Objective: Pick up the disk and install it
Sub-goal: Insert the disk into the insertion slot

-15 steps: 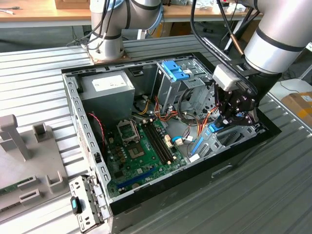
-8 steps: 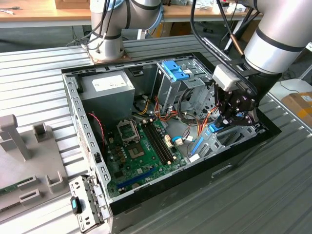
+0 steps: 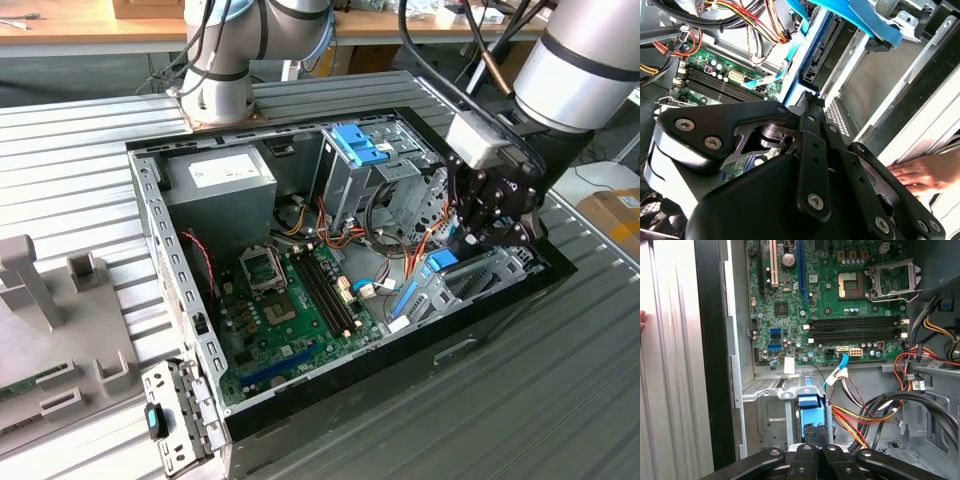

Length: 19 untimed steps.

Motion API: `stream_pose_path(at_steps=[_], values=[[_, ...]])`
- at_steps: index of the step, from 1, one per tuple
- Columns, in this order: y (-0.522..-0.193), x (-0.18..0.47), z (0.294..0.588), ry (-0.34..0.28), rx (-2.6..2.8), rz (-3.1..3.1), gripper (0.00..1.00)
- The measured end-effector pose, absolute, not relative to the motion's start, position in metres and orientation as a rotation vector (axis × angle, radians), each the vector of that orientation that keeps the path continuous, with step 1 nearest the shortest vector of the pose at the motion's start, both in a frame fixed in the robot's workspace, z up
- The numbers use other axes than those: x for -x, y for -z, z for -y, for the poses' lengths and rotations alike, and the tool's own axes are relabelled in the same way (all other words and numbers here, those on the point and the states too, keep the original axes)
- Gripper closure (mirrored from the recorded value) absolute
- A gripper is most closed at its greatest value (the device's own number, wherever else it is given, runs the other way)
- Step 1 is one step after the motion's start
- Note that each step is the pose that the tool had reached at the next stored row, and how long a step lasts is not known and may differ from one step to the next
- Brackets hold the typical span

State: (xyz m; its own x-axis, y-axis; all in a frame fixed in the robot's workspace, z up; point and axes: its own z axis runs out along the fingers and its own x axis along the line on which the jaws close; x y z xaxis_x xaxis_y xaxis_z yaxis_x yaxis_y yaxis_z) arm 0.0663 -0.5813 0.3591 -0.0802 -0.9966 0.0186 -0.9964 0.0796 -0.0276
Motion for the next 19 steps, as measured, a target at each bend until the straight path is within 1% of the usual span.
stream_pose_path(at_steps=[12,19], values=[[-0.365,-0.066,0.581,0.052,2.127,-2.304,0.89],[-0.365,-0.093,0.581,0.051,2.122,-2.31,0.89]])
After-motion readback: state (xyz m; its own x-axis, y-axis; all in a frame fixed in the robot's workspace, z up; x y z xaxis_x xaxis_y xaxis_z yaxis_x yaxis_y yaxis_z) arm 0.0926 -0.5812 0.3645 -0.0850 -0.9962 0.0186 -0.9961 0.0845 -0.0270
